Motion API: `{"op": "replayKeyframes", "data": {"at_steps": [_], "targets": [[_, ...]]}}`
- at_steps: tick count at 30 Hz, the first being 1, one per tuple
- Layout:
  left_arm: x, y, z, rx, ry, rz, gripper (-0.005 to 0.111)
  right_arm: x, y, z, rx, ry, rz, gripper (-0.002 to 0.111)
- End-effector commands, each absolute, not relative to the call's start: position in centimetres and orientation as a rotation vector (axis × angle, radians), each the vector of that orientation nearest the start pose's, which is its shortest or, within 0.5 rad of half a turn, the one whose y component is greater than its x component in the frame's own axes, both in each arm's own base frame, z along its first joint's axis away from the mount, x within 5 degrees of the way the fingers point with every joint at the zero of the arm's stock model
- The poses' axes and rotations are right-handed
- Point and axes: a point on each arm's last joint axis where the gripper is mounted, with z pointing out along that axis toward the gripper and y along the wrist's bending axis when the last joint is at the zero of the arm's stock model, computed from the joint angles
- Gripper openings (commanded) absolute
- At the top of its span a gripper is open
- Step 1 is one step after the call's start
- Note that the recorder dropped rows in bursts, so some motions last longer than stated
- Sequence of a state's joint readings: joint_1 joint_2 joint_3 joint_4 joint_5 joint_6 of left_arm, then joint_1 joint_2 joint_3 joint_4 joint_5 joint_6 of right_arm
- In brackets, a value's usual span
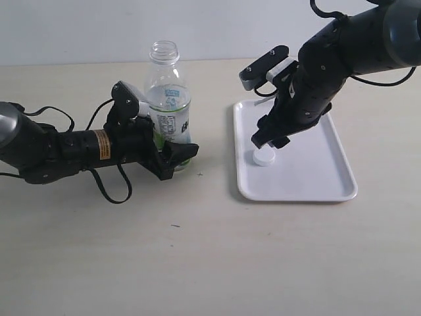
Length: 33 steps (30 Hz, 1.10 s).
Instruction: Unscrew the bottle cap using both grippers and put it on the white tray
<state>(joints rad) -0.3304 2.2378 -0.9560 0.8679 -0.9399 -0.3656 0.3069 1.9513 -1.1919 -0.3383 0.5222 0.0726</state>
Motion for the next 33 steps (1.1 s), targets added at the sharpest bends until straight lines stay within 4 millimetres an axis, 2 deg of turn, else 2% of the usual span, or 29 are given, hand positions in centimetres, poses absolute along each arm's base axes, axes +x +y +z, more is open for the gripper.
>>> {"op": "replayKeyframes", "data": {"at_steps": [1,5,7,9,18,23,28,33], "targets": [[34.4,-17.7,6.9,0.926,1.737,-0.749,0.051,37.2,10.0,15.2,-0.663,2.632,-0.204,0.069],[34.3,-17.7,7.0,0.924,1.730,-0.755,0.062,37.2,10.0,15.2,-0.663,2.632,-0.204,0.069],[34.3,-17.7,7.0,0.922,1.731,-0.756,0.078,37.2,10.0,15.2,-0.663,2.632,-0.204,0.069],[34.3,-17.7,7.0,0.922,1.731,-0.756,0.083,37.2,10.0,15.2,-0.663,2.632,-0.204,0.069],[34.0,-17.3,7.2,0.954,1.724,-0.742,0.082,37.2,10.0,15.4,-0.669,2.621,-0.206,0.069],[32.7,-16.4,8.4,0.984,1.715,-0.700,0.082,37.1,10.0,17.0,-0.652,2.581,-0.198,0.069],[31.7,-16.0,8.2,1.011,1.756,-0.666,0.082,36.7,9.9,18.2,-0.620,2.576,-0.189,0.069],[31.7,-15.6,7.9,1.046,1.817,-0.600,0.082,36.4,9.9,19.2,-0.588,2.571,-0.169,0.069]]}}
